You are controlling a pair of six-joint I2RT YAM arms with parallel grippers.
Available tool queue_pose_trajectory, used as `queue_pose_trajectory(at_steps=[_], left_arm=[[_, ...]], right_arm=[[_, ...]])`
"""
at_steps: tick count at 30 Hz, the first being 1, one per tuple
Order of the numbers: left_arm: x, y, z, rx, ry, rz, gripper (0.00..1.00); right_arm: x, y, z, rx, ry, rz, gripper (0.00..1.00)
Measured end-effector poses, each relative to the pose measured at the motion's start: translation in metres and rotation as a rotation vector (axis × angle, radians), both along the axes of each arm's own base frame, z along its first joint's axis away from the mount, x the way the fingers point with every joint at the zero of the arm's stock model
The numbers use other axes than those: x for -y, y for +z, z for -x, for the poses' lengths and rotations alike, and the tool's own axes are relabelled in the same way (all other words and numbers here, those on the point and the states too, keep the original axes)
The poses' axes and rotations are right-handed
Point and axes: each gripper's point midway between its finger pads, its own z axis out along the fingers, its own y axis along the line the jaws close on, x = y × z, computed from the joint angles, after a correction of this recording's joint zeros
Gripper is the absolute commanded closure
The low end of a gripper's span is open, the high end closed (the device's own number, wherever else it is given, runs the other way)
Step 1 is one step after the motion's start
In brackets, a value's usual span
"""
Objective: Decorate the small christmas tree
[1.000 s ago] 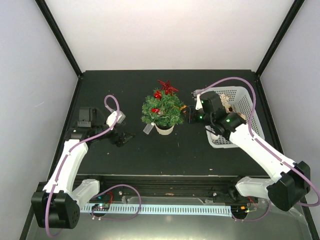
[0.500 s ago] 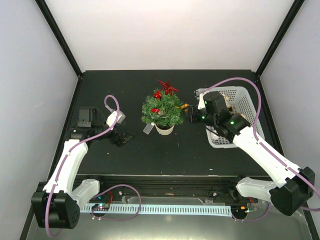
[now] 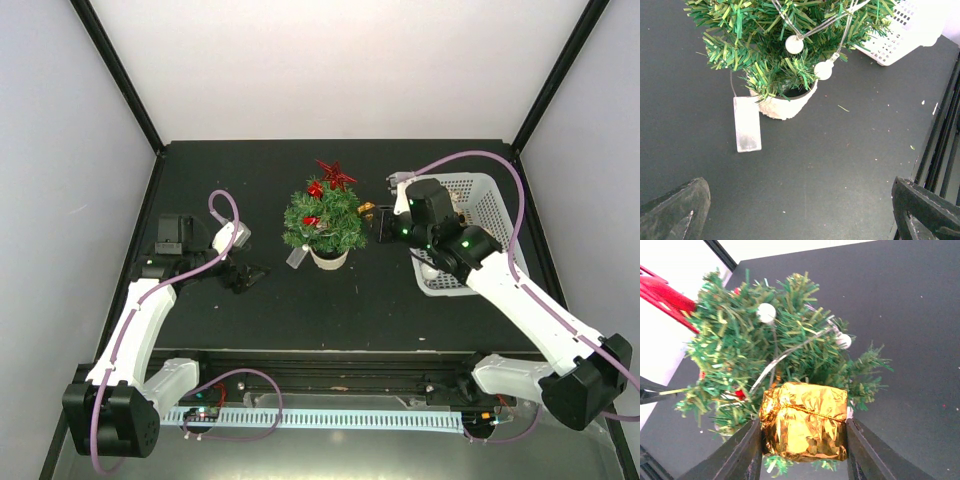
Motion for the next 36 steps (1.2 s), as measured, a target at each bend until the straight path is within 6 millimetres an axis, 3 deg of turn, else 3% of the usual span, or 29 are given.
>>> queue_pose_trajectory(at_steps=[4, 10, 25, 36], left_arm=[[0.0, 0.0, 0.0, 0.0, 0.0, -0.001, 0.01], [0.0, -0.001, 0.0, -0.003, 0.002, -0.003, 0.01], [0.0, -0.002, 0.0, -0.005, 0.003, -0.003, 0.01], [0.0, -0.002, 0.0, -0.005, 0.003, -0.003, 0.01]], right_arm=[[-0.006, 0.01, 0.002, 0.018, 0.017, -0.012, 0.53], [-0.009, 0.007, 0.006, 0.012, 0.027, -0.003, 0.53], [-0.005, -0.026, 0.013, -0.037, 0.03, 0.066, 0.53], [0.001, -0.029, 0.009, -0.025, 0.0, 0.093, 0.53]])
